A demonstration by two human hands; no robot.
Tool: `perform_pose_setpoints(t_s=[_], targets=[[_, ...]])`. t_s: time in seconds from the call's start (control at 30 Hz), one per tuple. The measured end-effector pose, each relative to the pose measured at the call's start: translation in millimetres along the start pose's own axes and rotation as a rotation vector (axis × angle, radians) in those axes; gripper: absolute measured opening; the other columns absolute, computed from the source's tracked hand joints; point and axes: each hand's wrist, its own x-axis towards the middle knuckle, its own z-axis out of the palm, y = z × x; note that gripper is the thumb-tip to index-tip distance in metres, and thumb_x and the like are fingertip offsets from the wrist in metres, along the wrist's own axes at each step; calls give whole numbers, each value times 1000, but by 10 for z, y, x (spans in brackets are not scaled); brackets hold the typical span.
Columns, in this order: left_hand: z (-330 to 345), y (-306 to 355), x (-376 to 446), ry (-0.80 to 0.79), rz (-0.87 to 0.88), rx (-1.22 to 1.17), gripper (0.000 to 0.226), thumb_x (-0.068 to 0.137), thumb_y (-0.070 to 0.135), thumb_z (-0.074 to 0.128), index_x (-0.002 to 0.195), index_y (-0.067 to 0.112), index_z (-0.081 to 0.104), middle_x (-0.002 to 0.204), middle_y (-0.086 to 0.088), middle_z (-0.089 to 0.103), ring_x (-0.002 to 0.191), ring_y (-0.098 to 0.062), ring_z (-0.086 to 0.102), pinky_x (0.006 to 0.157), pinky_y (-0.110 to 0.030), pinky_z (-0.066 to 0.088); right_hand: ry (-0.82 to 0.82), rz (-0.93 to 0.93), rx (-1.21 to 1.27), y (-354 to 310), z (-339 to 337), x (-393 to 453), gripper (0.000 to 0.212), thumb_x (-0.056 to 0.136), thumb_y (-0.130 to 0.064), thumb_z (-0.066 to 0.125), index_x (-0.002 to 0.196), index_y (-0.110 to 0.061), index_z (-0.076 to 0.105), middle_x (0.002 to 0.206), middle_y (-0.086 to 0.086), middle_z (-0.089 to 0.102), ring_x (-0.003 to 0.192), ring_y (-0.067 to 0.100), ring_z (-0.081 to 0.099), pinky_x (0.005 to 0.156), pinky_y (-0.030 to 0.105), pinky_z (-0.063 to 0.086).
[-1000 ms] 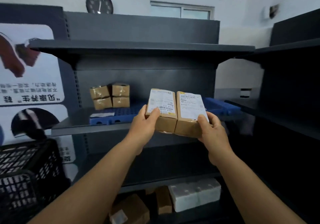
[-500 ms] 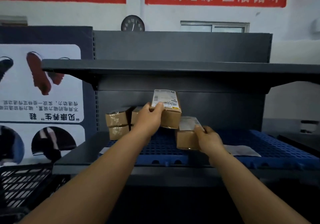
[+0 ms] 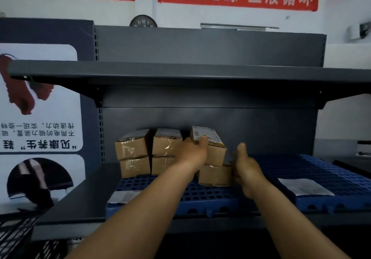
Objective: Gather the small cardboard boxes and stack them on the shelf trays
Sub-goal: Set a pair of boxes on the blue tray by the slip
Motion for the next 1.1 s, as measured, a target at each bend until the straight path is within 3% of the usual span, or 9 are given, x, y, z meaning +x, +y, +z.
perform_pose_setpoints(t_s=[0.17,0.27,0.37,0.47,0.6,0.77,0.87,0.93,1.1], targets=[[60,-25,75,-58,-24,82,61,97,52,35,135,6,45,134,-11,52,121,-26,51,94,-32,40,-273,-169,-110,-7,-15,35,93,67,-78,54,146,-34,30,142,-7,46,123,16,49,101,35,41],[6,-37,102,-7,57,245,57,97,54,27,107,7,59,108,-8,60,104,-25,56,89,-32,43,-232,-195,-130,-36,45,76,61,85,-57,54,139,-31,40,130,-2,57,111,15,57,80,29,49],[-165,-106,128,268,189,447,53,97,50,32,121,12,58,129,-15,51,123,-30,41,104,-35,30,-214,-182,-130,-59,106,99,44,95,-43,48,137,-31,41,125,-3,57,104,16,57,83,32,50],[-465,-199,131,559,248,424,46,94,42,46,133,17,48,138,-15,34,126,-33,29,104,-35,23,-204,-193,-135,-92,207,91,38,99,-35,44,136,-28,42,114,-3,54,96,15,54,81,31,46],[-832,-383,253,723,112,296,61,91,39,53,144,16,33,146,-17,26,133,-36,26,110,-43,19,-195,-249,-164,-120,347,130,40,101,-28,40,141,-24,37,115,-6,49,101,12,46,89,27,40],[-1157,-698,486,559,-85,103,78,90,51,50,150,12,18,154,-17,21,140,-36,26,114,-50,21,-234,-240,-172,-117,456,208,48,98,-28,49,143,-26,32,129,1,52,102,12,46,87,26,40],[-1212,-790,576,431,-98,-183,71,91,53,49,142,8,31,134,-11,47,121,-29,47,104,-42,38,-289,-215,-190,-98,475,272,77,85,-20,69,147,-27,23,128,1,53,105,13,51,86,26,43],[-1230,-810,611,391,-116,-225,64,92,53,46,137,9,37,118,-9,51,107,-27,52,95,-40,44,-317,-204,-229,-78,481,317,91,76,-9,76,148,-25,21,123,0,53,103,12,50,87,26,43],[-1258,-927,777,337,-109,-213,56,93,49,48,134,13,40,111,-8,56,105,-28,56,97,-46,47,-288,-191,-249,-45,481,446,81,77,-3,74,143,-22,30,121,-2,53,105,13,50,91,25,42]])
